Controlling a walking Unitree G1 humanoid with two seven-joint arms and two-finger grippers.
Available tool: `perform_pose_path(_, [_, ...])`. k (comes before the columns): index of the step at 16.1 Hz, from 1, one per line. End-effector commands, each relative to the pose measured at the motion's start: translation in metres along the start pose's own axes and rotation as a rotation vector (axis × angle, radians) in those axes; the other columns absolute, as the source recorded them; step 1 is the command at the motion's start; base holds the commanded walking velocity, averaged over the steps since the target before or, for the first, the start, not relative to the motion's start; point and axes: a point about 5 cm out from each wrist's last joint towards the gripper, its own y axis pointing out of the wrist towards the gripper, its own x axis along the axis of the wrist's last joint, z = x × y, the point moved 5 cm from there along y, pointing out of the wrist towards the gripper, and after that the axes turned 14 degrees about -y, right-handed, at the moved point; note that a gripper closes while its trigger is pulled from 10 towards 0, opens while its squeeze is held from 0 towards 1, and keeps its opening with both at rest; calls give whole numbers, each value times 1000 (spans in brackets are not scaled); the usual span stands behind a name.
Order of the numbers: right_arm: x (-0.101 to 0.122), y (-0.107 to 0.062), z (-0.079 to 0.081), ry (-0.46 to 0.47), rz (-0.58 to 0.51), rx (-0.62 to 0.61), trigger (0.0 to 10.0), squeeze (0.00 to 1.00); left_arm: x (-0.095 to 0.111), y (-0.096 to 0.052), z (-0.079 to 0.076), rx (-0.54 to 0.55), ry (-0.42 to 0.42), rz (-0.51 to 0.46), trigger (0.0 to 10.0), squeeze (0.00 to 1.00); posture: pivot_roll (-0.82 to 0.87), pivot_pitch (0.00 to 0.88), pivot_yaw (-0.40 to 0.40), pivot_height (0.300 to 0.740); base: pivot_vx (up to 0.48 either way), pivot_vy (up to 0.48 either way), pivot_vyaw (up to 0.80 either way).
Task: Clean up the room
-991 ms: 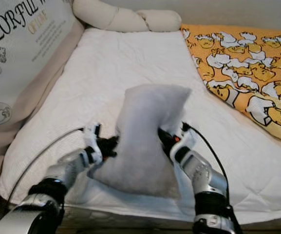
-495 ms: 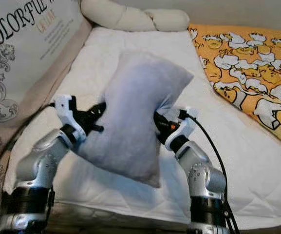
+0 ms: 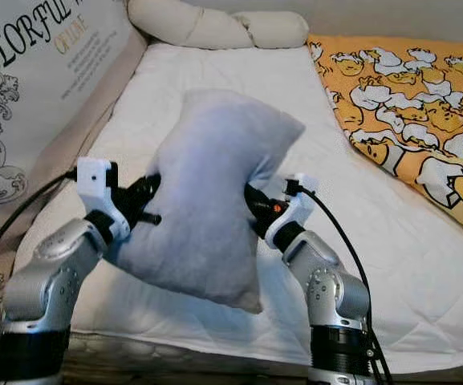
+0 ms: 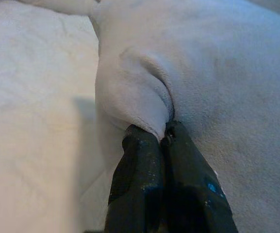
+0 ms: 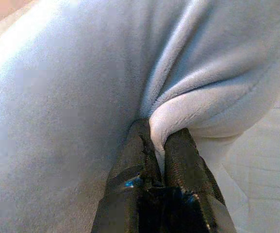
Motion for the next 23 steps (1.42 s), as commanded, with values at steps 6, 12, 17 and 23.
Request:
perform_pose_path(6, [11,19,16,-36,-32,28,0,0,-7,4,-20,-78,125,74,0,0,-53,0,-22,740,0,0,0])
perform_pose_path(12, [4,5,8,-84,-10,-61,10000,0,-3,-2,-15,26,273,42,10000,0,-72,0,-10,740,0,0,0])
perform_pose_path(17, [-5,-11,-2,-105,21,-108,10000,0,-4,5,-12,29,291,57,10000,0,-91,0,19,740,0,260,0])
perform_pose_path(23, [-8,-11,2,-101,24,-116,10000,0,-3,7,-11,26,305,70,10000,0,-95,0,38,740,0,346,0])
